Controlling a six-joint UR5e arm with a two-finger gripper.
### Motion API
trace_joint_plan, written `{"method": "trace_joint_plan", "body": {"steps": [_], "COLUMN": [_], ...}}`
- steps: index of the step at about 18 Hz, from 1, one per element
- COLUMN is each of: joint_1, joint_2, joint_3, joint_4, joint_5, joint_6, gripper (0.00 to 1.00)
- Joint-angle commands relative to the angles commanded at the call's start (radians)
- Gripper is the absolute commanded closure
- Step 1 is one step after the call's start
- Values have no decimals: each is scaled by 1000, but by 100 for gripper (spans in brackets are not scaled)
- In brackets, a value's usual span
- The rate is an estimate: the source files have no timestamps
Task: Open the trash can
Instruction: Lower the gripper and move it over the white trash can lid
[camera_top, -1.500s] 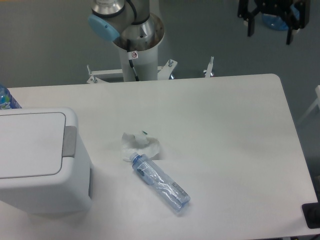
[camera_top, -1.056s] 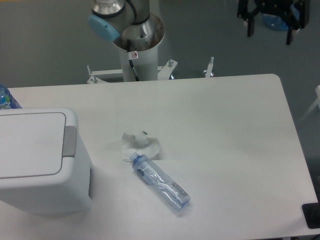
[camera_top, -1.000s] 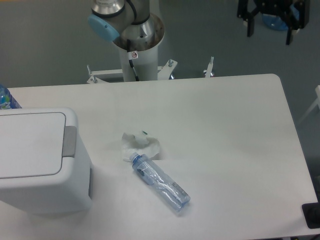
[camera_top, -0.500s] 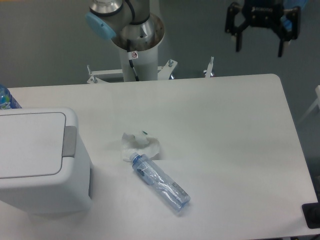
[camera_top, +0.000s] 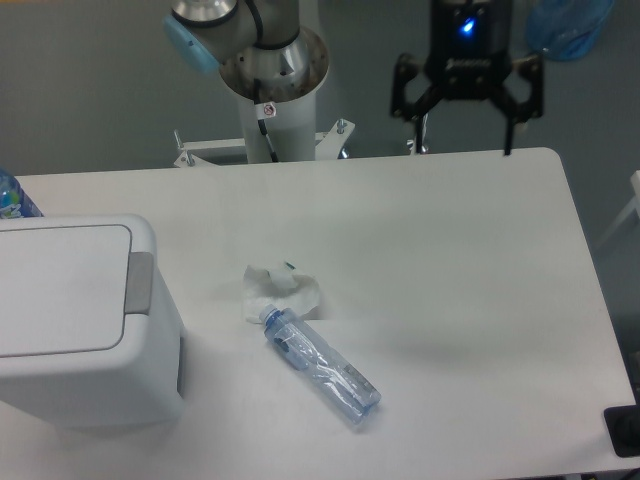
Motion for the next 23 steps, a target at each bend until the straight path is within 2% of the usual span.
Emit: {"method": "trace_joint_plan", "body": {"steps": [9,18,23], "joint_1": [-95,-204,-264], "joint_2": [-6,-37,-55], "joint_3": [-23,-26,-23], "joint_4": [14,98,98], "joint_5": [-2,-2,-2], "joint_6": [-169,-402,-431], "gripper": [0,0,0]}}
